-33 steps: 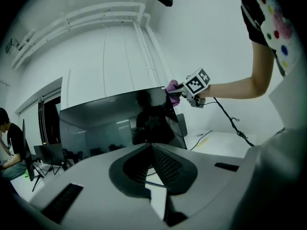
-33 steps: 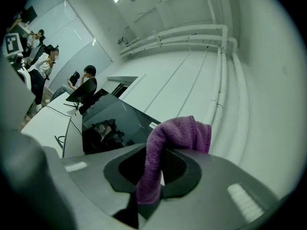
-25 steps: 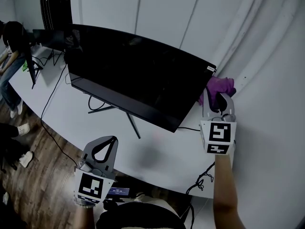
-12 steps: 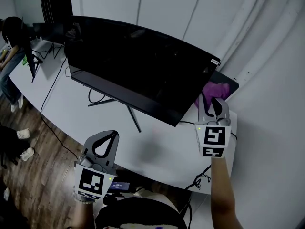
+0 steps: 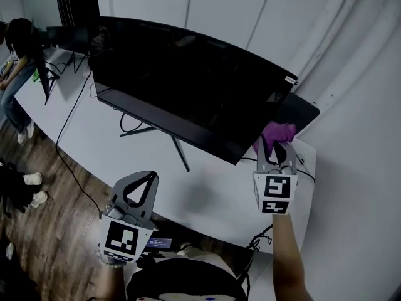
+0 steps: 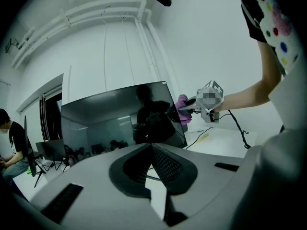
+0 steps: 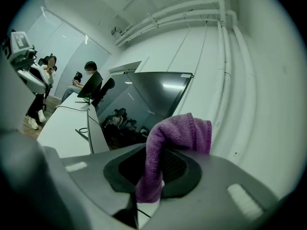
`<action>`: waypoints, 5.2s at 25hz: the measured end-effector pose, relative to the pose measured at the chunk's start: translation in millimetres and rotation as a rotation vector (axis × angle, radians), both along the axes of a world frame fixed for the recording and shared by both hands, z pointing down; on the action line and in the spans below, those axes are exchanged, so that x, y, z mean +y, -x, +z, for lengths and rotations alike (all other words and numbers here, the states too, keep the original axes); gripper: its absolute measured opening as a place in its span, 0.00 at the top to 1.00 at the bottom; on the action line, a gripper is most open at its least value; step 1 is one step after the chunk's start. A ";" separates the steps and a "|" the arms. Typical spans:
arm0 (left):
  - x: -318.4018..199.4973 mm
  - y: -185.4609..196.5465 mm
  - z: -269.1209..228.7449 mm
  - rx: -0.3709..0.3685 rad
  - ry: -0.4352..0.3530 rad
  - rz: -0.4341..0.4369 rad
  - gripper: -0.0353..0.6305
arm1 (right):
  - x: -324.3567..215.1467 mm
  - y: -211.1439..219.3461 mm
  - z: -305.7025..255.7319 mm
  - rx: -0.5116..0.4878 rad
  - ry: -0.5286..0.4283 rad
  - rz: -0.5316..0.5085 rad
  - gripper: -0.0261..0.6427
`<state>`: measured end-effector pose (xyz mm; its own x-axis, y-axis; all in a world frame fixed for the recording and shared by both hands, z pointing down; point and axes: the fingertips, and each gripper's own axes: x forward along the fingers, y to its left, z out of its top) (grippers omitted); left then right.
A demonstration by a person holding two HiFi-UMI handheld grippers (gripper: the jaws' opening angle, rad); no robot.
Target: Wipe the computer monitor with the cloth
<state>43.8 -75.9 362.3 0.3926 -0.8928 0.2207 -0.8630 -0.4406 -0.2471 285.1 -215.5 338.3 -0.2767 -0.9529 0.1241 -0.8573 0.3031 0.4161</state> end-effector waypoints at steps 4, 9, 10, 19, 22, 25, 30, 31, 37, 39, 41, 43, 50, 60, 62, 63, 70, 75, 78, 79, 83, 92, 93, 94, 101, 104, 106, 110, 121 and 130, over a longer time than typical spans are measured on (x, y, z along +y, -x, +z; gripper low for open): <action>0.8 4.5 0.6 -0.002 0.004 -0.006 0.94 | 5.2 1.7 23.9 0.017 0.047 0.002 0.85; 4.9 14.4 6.7 -0.003 0.020 -0.027 0.94 | 12.3 4.2 53.1 0.020 0.112 0.006 0.85; 5.6 16.7 8.6 -0.003 0.026 -0.033 0.94 | 13.3 4.8 58.6 0.022 0.123 0.006 0.85; 7.2 30.4 17.5 -0.001 0.053 -0.048 0.94 | 21.9 10.5 104.3 0.003 0.227 0.036 0.85; 7.4 37.0 21.1 -0.003 0.064 -0.059 0.94 | 24.4 10.7 120.7 -0.015 0.267 0.051 0.85; 6.7 40.2 21.9 -0.002 0.063 -0.064 0.94 | 27.5 7.5 136.7 -0.063 0.315 0.068 0.85; 3.9 39.2 18.5 0.001 0.052 -0.056 0.94 | 30.9 5.9 154.8 -0.161 0.391 0.102 0.85; 3.6 38.6 18.2 0.004 0.051 -0.052 0.94 | 31.5 5.8 158.5 -0.172 0.403 0.108 0.85; 2.7 48.0 21.0 0.008 0.052 -0.052 0.94 | 33.4 8.3 179.3 -0.219 0.455 0.149 0.85; 2.4 52.8 22.4 0.008 0.058 -0.056 0.94 | 33.1 9.1 184.3 -0.236 0.469 0.161 0.85; 1.3 57.8 24.0 0.013 0.064 -0.068 0.94 | 31.5 9.9 188.6 -0.258 0.484 0.172 0.85; -0.5 61.7 25.1 0.015 0.066 -0.074 0.94 | 30.3 10.2 192.7 -0.284 0.499 0.187 0.85; -9.0 76.2 27.4 0.022 0.071 -0.082 0.94 | 33.4 20.0 213.1 -0.307 0.570 0.222 0.85; -24.5 89.9 33.3 0.025 0.086 -0.091 0.94 | 23.8 79.3 217.0 -0.193 0.591 0.079 0.85; -28.4 94.2 33.5 0.028 0.087 -0.095 0.94 | 20.1 89.1 216.7 -0.192 0.595 0.063 0.85; -30.2 97.0 33.3 0.029 0.087 -0.097 0.94 | 18.3 93.8 216.6 -0.189 0.597 0.057 0.85; -40.5 122.3 32.5 0.028 0.091 -0.115 0.94 | 7.3 125.8 217.6 -0.164 0.610 0.022 0.85; -47.7 144.3 33.2 0.028 0.098 -0.126 0.94 | 1.0 148.3 217.7 -0.141 0.614 0.005 0.85; -51.4 157.3 35.1 0.025 0.106 -0.132 0.94 | -2.7 161.5 216.9 -0.133 0.616 -0.004 0.85; -53.1 160.9 34.7 0.026 0.106 -0.131 0.94 | -4.3 166.1 216.7 -0.131 0.618 -0.006 0.85; -59.7 177.5 35.4 0.018 0.110 -0.131 0.94 | -9.9 185.0 216.9 -0.111 0.622 -0.014 0.85; -75.3 215.1 35.8 0.021 0.112 -0.133 0.94 | -21.9 233.1 215.2 -0.090 0.632 -0.052 0.85; -76.9 219.1 36.3 0.021 0.115 -0.135 0.94 | -23.4 238.6 214.9 -0.089 0.633 -0.058 0.85; -78.4 223.3 37.3 0.022 0.118 -0.138 0.94 | -25.0 244.0 214.5 -0.086 0.633 -0.064 0.85; -88.5 253.3 41.7 0.023 0.130 -0.152 0.94 | -36.2 288.5 212.8 -0.033 0.626 -0.124 0.85; -92.3 268.2 44.0 0.026 0.139 -0.161 0.94 | -42.4 311.9 209.7 -0.013 0.622 -0.154 0.85; -96.3 278.5 46.9 0.030 0.142 -0.174 0.94 | -47.6 327.7 210.0 -0.001 0.622 -0.175 0.85; -105.7 299.5 50.1 0.032 0.144 -0.192 0.94 | -59.5 360.5 211.3 0.025 0.619 -0.225 0.85; -115.1 355.1 61.9 0.047 0.170 -0.243 0.94 | -74.1 452.9 203.1 0.068 0.601 -0.347 0.85; -124.8 387.1 70.4 0.049 0.178 -0.265 0.94 | -88.5 515.8 200.6 0.117 0.578 -0.430 0.85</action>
<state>-343.3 -200.7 432.7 0.1659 -0.9145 0.3689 -0.9623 -0.2319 -0.1421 -230.7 -304.0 538.9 -0.5659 -0.5360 0.6265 -0.5725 0.8022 0.1692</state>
